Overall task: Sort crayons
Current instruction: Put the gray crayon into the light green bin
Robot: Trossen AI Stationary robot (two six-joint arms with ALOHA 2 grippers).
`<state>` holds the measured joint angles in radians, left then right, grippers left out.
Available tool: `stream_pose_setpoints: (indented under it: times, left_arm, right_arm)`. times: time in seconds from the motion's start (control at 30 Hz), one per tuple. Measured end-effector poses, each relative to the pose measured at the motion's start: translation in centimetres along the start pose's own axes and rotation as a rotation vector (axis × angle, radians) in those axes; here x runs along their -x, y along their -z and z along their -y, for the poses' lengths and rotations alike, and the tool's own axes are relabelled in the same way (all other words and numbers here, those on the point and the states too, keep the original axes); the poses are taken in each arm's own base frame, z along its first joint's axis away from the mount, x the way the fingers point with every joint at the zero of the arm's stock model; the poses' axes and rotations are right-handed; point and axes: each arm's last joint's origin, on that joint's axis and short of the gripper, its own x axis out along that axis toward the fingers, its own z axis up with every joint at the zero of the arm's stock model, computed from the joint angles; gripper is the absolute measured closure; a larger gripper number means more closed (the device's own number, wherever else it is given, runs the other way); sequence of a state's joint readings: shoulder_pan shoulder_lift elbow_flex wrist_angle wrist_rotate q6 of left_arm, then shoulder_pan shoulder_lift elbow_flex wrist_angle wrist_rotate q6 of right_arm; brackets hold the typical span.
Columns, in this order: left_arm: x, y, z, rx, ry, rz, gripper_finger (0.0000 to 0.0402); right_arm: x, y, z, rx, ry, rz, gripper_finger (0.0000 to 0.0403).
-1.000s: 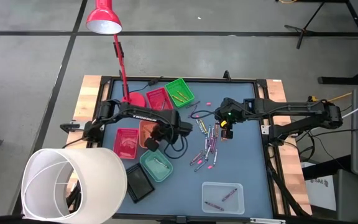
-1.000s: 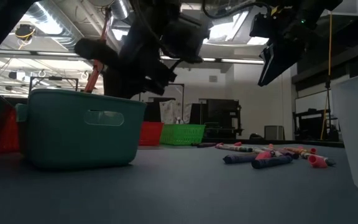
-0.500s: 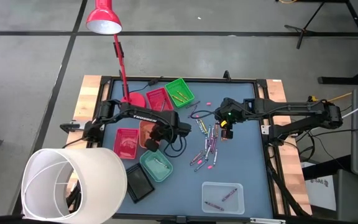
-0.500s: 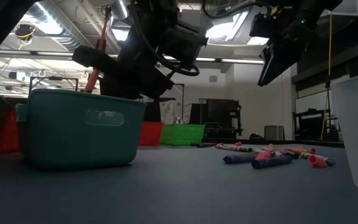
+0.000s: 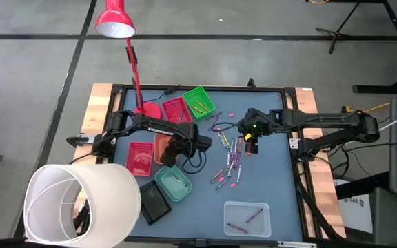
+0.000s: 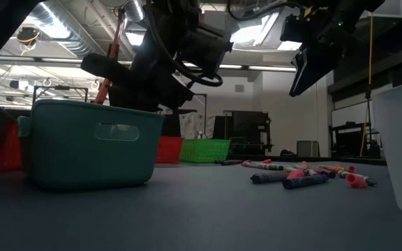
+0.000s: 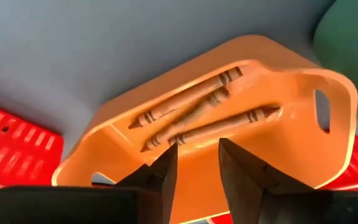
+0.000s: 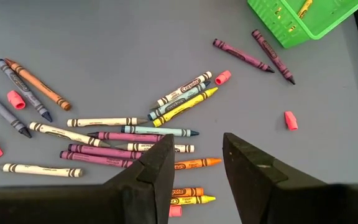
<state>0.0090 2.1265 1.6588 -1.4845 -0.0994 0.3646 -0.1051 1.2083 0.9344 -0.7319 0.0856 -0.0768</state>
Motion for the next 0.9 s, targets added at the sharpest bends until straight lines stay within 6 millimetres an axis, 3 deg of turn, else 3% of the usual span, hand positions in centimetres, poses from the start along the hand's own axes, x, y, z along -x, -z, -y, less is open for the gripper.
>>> stream_pose_setpoints:
  times: [0.5, 0.9]
  left_arm:
    - [0.1, 0.0, 0.0, 0.077, 0.005, 0.003, 0.0302]
    - [4.5, -0.5, -0.6, 0.14, -0.048, 0.178, 0.0302]
  right_arm:
    - [0.0, 0.0, 0.0, 0.0, 0.0, 0.0, 0.0269]
    - [0.0, 0.0, 0.0, 0.0, 0.0, 0.0, 0.0269]
